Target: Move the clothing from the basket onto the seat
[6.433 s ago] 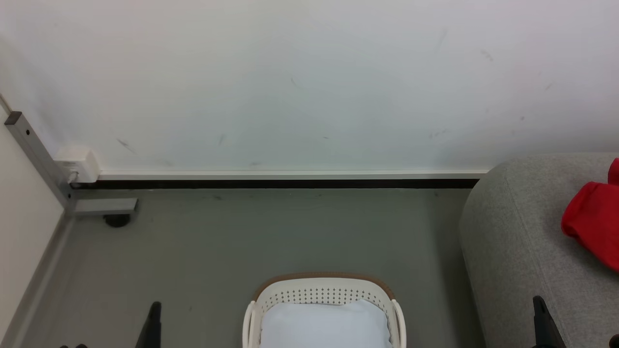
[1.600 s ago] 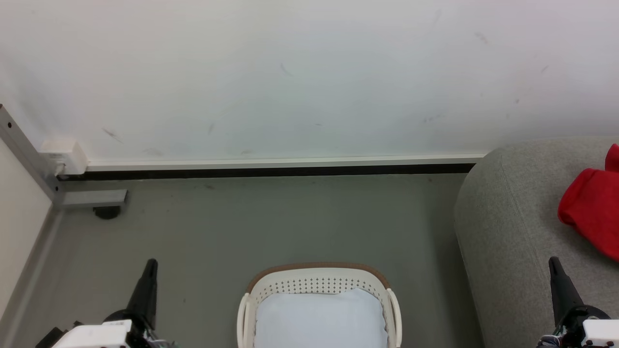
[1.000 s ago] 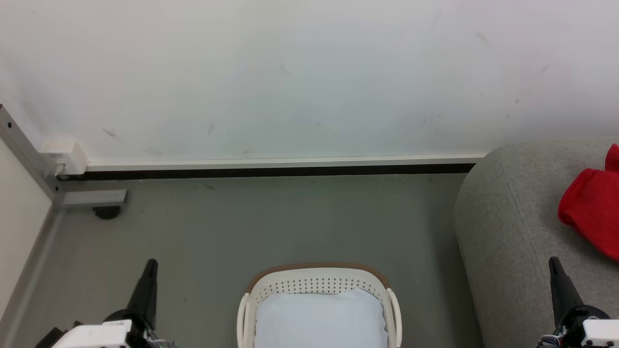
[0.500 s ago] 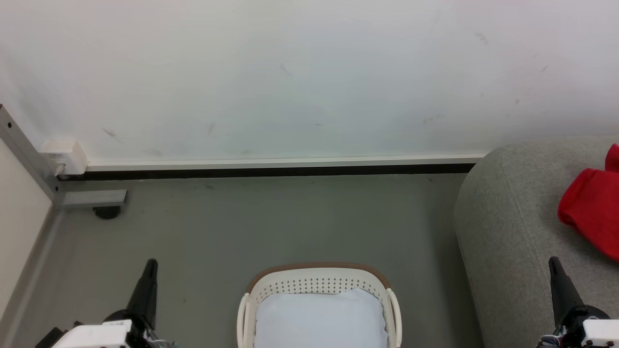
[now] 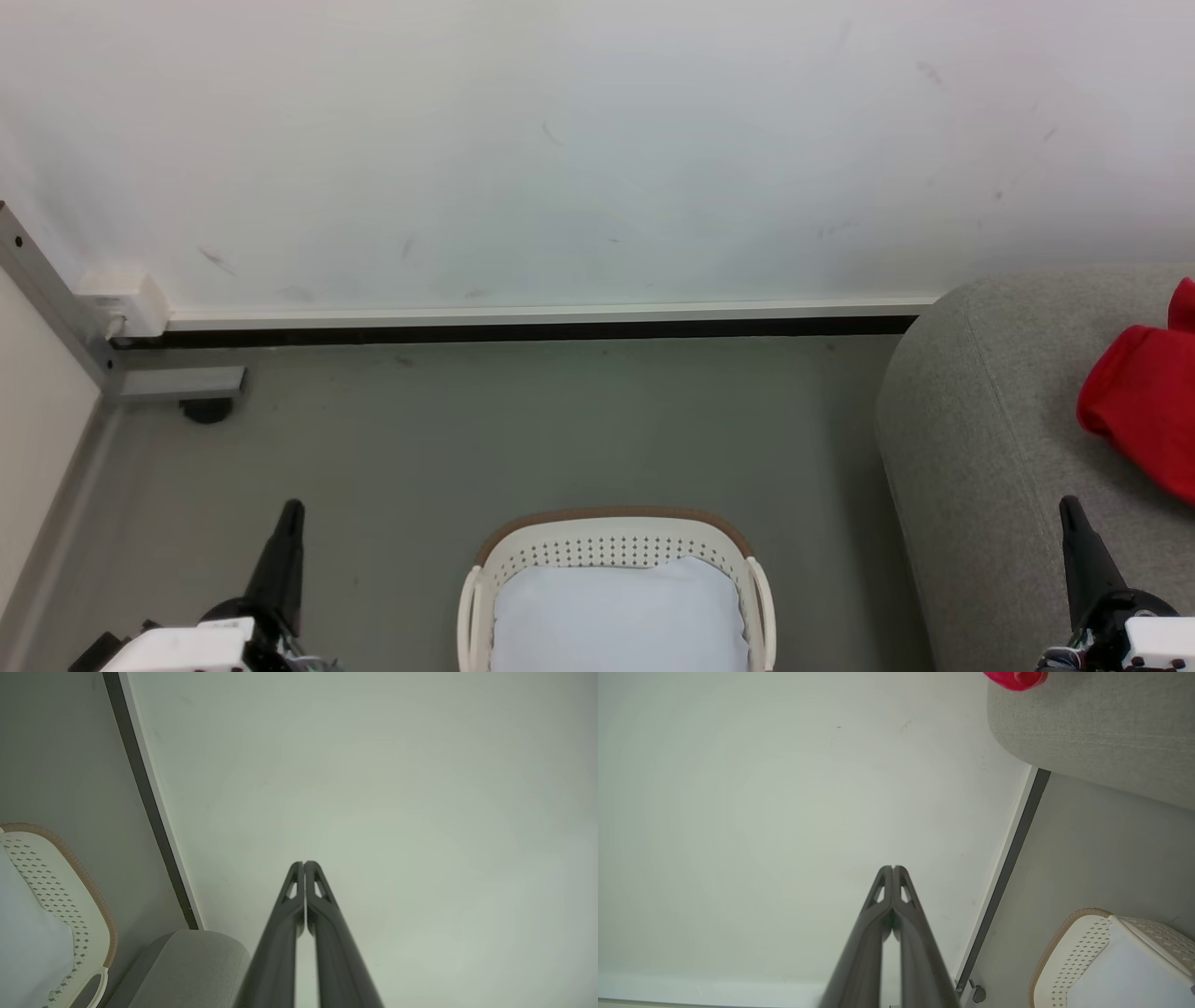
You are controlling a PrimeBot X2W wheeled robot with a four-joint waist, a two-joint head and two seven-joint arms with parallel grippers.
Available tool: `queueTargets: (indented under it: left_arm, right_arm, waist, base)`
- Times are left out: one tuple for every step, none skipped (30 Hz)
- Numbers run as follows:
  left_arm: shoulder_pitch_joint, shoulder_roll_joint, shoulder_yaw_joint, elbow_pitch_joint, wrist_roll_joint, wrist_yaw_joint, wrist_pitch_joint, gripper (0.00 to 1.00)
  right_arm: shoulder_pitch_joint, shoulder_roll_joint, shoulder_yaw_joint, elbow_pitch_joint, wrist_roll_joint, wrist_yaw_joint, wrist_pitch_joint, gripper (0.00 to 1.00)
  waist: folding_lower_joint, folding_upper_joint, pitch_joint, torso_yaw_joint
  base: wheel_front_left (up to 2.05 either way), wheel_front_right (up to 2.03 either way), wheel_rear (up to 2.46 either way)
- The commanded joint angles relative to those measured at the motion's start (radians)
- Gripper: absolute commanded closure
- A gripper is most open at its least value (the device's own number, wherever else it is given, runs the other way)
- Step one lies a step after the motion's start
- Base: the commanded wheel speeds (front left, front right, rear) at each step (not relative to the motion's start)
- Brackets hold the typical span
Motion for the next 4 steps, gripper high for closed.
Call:
queueTargets:
  left_arm:
    - [-0.009, 0.002, 0.004, -0.001, -0.010, 0.001, 0.005, 1.00]
    - [-0.009, 0.002, 0.004, -0.001, -0.010, 0.001, 0.005, 1.00]
    - [-0.009, 0.002, 0.004, -0.001, -0.010, 0.001, 0.005, 1.00]
    - [-0.009, 0.002, 0.004, -0.001, -0.010, 0.001, 0.005, 1.00]
  right_arm:
    - [-0.012, -0.006, -0.003, -0.003, 0.002, -0.002, 0.003, 1.00]
    - [-0.012, -0.006, -0.003, -0.003, 0.002, -0.002, 0.003, 1.00]
    - [-0.012, -0.006, -0.003, -0.003, 0.002, -0.002, 0.003, 1.00]
    - [-0.012, -0.006, -0.003, -0.003, 0.002, -0.002, 0.003, 1.00]
  waist:
    - [0.0000, 0.0000, 0.000, 0.000]
    - [0.0000, 0.0000, 0.000, 0.000]
    - [0.0000, 0.0000, 0.000, 0.000]
    - [0.0000, 0.0000, 0.000, 0.000]
  base:
    - [0.00, 0.00, 0.00]
    - [0.00, 0.00, 0.00]
    - [0.00, 0.00, 0.00]
    - [0.00, 0.00, 0.00]
